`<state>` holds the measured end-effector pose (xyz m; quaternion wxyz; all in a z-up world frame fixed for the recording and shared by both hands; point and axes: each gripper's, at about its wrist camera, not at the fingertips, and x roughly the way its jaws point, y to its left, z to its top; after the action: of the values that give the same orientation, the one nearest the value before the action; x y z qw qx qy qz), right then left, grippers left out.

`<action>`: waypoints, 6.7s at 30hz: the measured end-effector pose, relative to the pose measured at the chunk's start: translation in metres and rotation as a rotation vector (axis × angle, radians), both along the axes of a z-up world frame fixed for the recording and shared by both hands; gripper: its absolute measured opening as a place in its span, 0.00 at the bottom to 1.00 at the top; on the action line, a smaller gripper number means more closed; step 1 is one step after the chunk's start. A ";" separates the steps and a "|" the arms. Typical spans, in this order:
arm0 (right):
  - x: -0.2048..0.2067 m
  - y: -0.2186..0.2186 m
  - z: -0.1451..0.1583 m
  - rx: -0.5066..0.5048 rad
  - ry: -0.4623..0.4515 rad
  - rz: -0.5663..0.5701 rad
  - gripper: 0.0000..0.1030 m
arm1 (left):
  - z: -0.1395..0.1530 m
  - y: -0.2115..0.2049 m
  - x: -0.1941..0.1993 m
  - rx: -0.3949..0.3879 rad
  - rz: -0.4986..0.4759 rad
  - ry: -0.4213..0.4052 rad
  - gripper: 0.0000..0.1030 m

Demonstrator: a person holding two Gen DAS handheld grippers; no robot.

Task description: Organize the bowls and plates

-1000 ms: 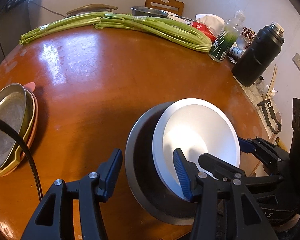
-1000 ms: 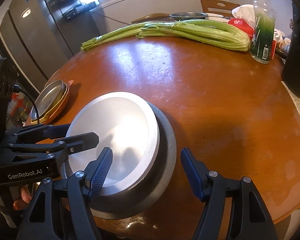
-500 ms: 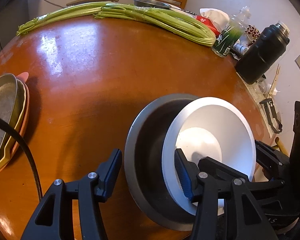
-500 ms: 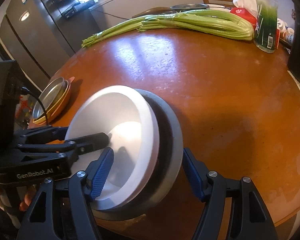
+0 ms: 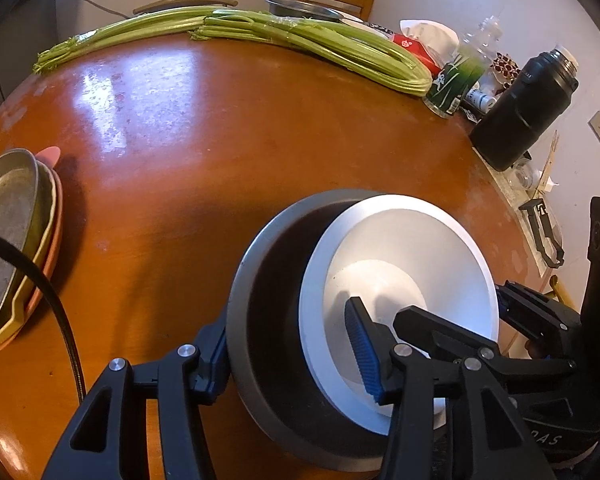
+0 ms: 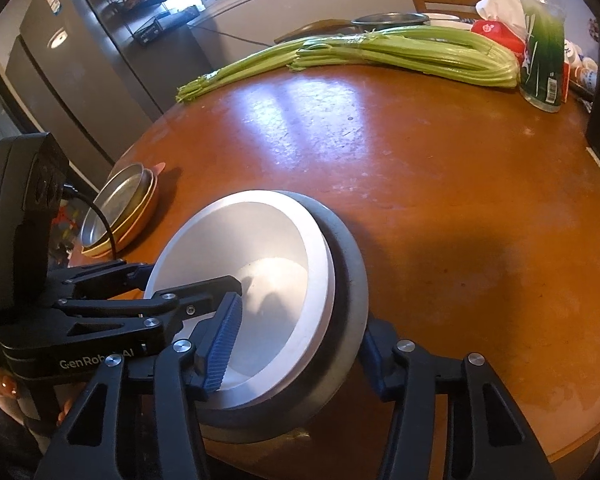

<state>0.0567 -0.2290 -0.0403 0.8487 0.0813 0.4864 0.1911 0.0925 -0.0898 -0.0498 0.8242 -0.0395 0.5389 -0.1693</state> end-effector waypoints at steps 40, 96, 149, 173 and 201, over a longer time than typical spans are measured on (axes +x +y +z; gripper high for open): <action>0.045 0.124 0.044 0.001 -0.093 0.187 0.55 | 0.047 0.126 0.010 -0.003 0.198 -0.120 0.50; 0.096 0.251 0.040 -0.013 -0.113 0.412 0.55 | 0.048 0.240 0.025 0.007 0.399 -0.129 0.50; 0.093 0.263 0.033 -0.083 -0.154 0.390 0.55 | 0.039 0.242 0.030 0.105 0.437 -0.174 0.51; 0.055 0.243 0.064 -0.083 -0.302 0.388 0.64 | 0.080 0.221 -0.023 0.169 0.465 -0.311 0.51; -0.045 0.179 0.048 -0.095 -0.357 0.305 0.71 | 0.071 0.161 -0.127 0.213 0.481 -0.372 0.53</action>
<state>0.0120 -0.0502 0.0078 0.8853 -0.0681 0.3438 0.3055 -0.0342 0.0709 0.0212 0.9245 -0.0477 0.3687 0.0835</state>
